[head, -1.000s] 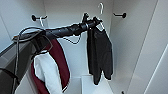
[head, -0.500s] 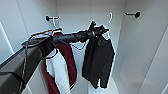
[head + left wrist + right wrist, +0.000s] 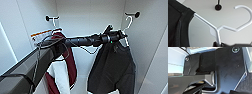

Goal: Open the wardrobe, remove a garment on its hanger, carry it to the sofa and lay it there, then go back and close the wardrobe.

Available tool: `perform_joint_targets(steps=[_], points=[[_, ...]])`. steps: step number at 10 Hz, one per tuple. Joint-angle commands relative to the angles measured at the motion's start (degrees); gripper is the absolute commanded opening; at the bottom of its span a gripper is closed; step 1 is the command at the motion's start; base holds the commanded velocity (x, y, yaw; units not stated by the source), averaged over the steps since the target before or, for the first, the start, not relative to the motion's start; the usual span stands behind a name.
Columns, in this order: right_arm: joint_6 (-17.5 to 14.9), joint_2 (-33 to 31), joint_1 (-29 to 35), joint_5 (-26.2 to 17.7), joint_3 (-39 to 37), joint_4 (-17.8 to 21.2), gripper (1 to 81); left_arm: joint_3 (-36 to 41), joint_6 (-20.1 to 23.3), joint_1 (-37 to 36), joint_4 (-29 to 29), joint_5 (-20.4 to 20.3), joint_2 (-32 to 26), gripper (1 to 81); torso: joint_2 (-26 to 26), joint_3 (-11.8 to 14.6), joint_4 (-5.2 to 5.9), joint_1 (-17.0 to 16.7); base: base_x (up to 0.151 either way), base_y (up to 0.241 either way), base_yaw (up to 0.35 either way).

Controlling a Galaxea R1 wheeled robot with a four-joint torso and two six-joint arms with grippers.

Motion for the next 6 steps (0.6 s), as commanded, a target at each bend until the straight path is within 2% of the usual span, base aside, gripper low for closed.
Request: perform_joint_targets(steps=[1,6], points=[[-0.2,0.2,2.3,-2.7,0.6,0.0,81.1,0.1,1.3,-6.9,1.4,-0.6,1.1,1.0,0.0,0.0,0.00,0.0,0.000,0.000,0.000],[-0.2,0.1,2.3,-1.8,0.6,-0.2,81.1,4.7,1.3,-4.8,3.5,-0.4,2.1,1.0,0.0,0.0,0.00,0.0,0.000,0.000,0.000]])
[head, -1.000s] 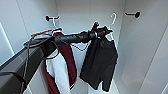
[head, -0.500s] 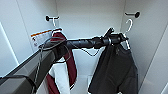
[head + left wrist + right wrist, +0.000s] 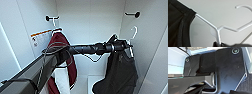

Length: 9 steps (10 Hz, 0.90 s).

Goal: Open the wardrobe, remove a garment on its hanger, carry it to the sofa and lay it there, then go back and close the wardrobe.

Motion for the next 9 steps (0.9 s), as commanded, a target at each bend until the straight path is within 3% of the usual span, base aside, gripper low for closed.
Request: perform_joint_targets(steps=[1,9], points=[[-0.2,0.1,2.4,-2.6,0.5,-0.1,81.1,1.5,1.1,-9.8,1.6,-1.6,0.2,1.0,0.0,0.0,0.00,0.0,0.000,0.000,0.000],[-0.2,0.1,2.2,-2.6,0.3,0.1,81.1,5.5,1.3,-7.3,1.6,-2.2,-4.3,1.0,0.0,0.0,0.00,0.0,-0.082,0.000,0.000]])
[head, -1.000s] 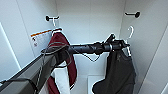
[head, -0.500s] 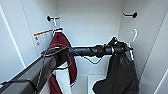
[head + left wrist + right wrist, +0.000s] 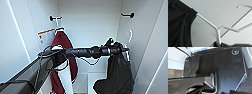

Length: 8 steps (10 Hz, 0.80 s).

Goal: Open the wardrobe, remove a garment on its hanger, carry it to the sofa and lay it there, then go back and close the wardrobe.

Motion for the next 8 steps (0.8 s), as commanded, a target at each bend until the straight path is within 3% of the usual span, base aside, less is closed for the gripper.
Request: perform_joint_targets(steps=[1,8], points=[[-0.2,0.2,2.0,-2.8,0.3,0.0,81.1,1.3,0.8,-9.8,1.1,-2.5,-0.7,1.0,0.0,0.0,0.00,0.0,-0.087,0.000,0.000],[-0.2,0.1,1.8,-2.8,0.3,0.0,81.1,9.4,1.6,-5.1,2.8,-8.5,-9.3,1.0,0.0,0.0,0.00,0.0,-0.087,0.000,0.000]])
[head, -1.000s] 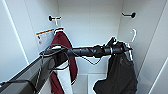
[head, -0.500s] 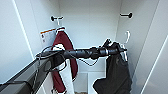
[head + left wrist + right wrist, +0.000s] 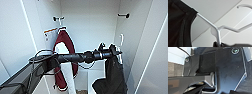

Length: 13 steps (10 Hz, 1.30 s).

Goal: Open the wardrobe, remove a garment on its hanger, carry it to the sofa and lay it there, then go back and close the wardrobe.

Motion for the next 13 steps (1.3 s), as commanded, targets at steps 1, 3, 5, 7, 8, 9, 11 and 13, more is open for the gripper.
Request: perform_joint_targets(steps=[1,3,5,7,8,9,11,13], points=[[-0.2,0.1,2.1,-2.7,0.3,0.0,81.1,3.5,0.8,-9.3,1.2,-4.0,-2.7,1.0,0.0,0.0,0.00,0.0,-0.088,0.000,0.000],[-0.2,0.2,2.3,-2.7,0.5,-0.1,81.1,4.7,0.8,-8.9,1.3,-5.2,-4.3,1.0,0.0,0.0,0.00,0.0,-0.090,0.000,0.000],[-0.2,0.1,2.3,-2.7,0.4,-0.1,81.1,4.9,0.5,-10.0,0.9,-5.8,-4.2,1.0,0.0,0.0,0.00,0.0,-0.090,0.000,0.000],[-0.2,0.2,2.4,-2.7,0.6,-0.1,81.1,5.3,0.1,-12.4,0.6,-5.7,-2.9,1.0,0.0,0.0,0.00,0.0,-0.090,0.000,0.000],[-0.2,0.2,2.4,-2.7,0.6,-0.1,81.1,5.6,0.1,-13.2,0.5,-5.7,-2.7,1.0,0.0,0.0,0.00,0.0,-0.090,0.000,0.000],[-0.2,0.1,2.3,-2.7,0.5,-0.1,81.1,6.0,0.1,-13.4,0.4,-5.8,-2.4,1.0,0.0,0.0,0.00,0.0,-0.095,0.000,0.000],[-0.2,0.2,2.3,-2.7,0.3,-0.1,81.1,6.2,0.1,-13.5,0.4,-5.8,-2.2,1.0,0.0,0.0,0.00,0.0,-0.108,0.000,0.000],[-0.2,0.2,2.3,-2.7,0.4,-0.1,81.1,6.8,0.1,-13.8,0.2,-5.9,-2.5,1.0,0.0,0.0,0.00,0.0,-0.111,0.000,0.000]])
